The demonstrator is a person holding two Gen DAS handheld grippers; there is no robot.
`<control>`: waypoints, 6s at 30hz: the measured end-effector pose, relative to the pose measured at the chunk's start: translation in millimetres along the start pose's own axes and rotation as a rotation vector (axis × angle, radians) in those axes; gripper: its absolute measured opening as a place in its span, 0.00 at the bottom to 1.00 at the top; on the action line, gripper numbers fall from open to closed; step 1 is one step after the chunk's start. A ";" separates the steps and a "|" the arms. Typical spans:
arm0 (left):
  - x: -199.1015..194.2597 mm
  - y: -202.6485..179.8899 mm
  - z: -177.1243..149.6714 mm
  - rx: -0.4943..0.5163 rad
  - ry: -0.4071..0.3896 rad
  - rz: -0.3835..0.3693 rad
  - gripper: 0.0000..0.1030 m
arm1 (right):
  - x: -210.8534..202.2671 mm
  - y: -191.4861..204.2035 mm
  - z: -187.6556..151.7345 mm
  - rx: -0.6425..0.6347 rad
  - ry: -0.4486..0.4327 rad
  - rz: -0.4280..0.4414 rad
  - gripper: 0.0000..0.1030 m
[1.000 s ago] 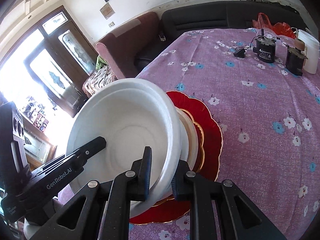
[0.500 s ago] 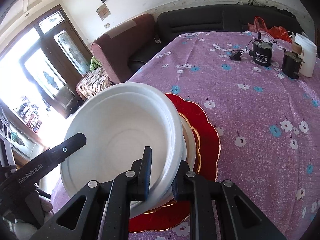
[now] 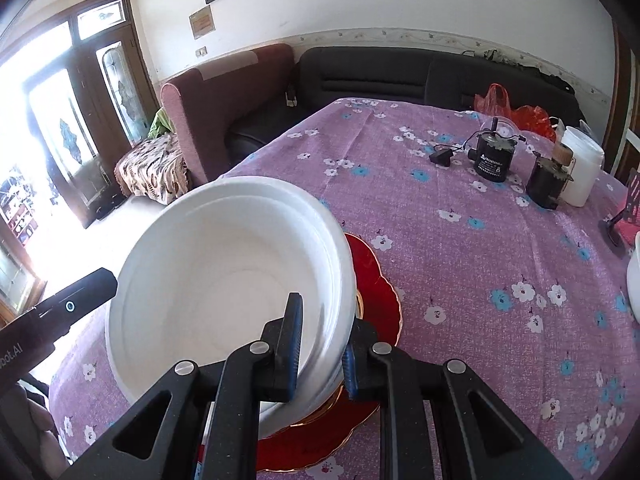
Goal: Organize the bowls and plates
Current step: 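Carry the white bowl onto the bowl stack and open the right gripper, then withdraw the right tool and move it toward the last white foam bowl, then close the right gripper on the rim of the last white bowl, then carry the white bowl onto the bowl stack and open the right gripper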
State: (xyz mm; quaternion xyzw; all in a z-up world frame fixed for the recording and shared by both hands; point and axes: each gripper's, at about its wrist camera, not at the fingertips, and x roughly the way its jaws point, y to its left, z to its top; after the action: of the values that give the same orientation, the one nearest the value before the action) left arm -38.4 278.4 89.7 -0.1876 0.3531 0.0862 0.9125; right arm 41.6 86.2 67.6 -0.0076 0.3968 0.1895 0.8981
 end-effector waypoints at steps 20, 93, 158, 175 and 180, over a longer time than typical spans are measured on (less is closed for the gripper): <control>-57.2 -8.0 -15.5 0.024 -0.159 0.022 0.76 | -47.4 -26.3 -1.4 0.163 -0.141 0.095 0.63; -9.8 -406.4 -56.7 0.707 -0.083 -0.232 0.91 | -179.6 -462.9 -48.6 0.781 -0.341 -0.292 0.73; 59.6 -286.9 -40.1 0.340 0.089 -0.197 0.08 | -100.3 -257.6 -25.6 0.222 -0.171 0.071 0.16; -35.9 -117.5 -23.7 0.136 -0.098 -0.080 0.08 | -112.7 -87.8 -7.1 0.024 -0.142 0.184 0.16; -40.7 -74.1 -12.4 0.074 -0.121 -0.052 0.08 | -93.8 -41.1 2.6 -0.012 -0.108 0.205 0.17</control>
State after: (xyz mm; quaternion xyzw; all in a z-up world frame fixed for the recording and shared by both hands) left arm -54.5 204.6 129.7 -0.1573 0.2953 0.0603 0.9404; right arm 0.1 17.1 130.9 0.0381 0.3454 0.2829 0.8940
